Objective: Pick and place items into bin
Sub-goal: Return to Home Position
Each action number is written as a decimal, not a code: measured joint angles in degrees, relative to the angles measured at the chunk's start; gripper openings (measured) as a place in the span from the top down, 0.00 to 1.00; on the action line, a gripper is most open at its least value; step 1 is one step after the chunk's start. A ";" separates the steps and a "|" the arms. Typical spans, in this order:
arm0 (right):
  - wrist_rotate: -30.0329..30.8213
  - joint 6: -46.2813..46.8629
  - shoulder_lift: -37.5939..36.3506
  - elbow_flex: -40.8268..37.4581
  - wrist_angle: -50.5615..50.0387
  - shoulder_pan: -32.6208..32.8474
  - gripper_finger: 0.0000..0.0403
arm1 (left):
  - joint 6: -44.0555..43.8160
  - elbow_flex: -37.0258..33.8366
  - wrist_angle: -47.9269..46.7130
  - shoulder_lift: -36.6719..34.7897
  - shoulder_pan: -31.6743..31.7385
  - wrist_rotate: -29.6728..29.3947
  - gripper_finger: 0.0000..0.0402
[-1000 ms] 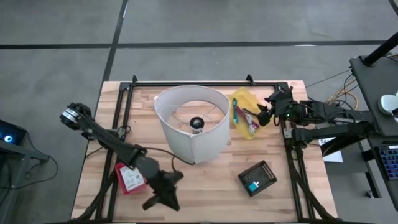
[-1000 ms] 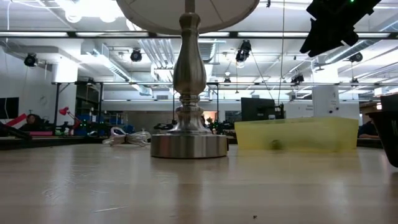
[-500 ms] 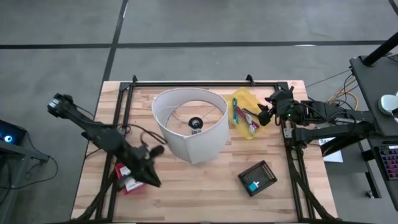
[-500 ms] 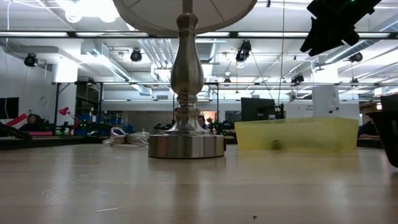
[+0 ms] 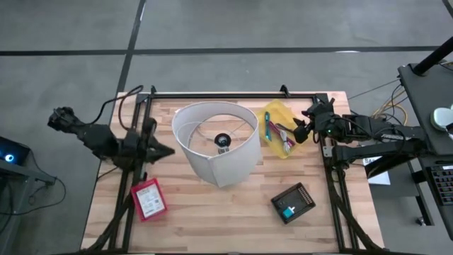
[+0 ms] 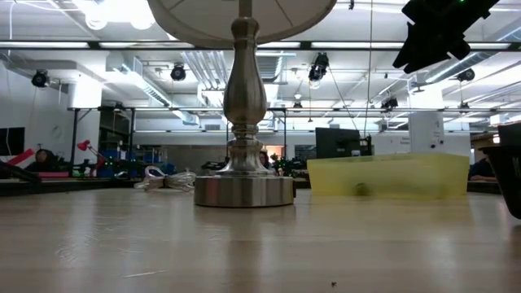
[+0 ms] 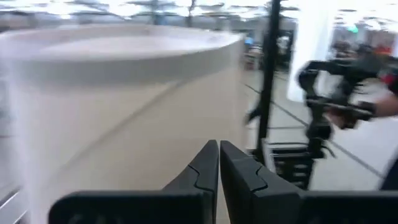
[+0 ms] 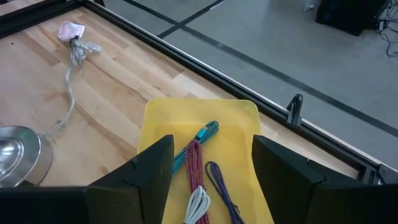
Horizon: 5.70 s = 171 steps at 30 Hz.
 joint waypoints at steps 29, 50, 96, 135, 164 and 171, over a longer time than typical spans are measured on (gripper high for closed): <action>-10.74 -11.38 3.42 -8.51 39.39 0.13 0.50 | 6.58 -44.73 14.21 -37.57 14.19 0.39 1.00; -40.91 -10.50 -7.89 -33.24 63.98 0.18 0.98 | 2.61 -45.47 15.76 -38.32 14.19 0.04 1.00; -22.40 -17.92 -41.11 -47.04 50.14 10.75 0.98 | 1.57 -51.72 16.15 -35.97 19.14 6.43 1.00; -27.58 -17.59 -37.53 -47.01 49.44 10.78 0.98 | -3.39 -51.88 10.28 -38.09 29.65 28.46 1.00; -27.10 -17.35 -37.46 -47.01 49.51 10.78 0.98 | -3.36 -51.90 10.12 -35.58 29.67 27.65 1.00; -27.10 -17.35 -37.46 -47.01 49.51 10.78 0.98 | -3.34 -51.90 10.14 -35.64 29.67 27.65 1.00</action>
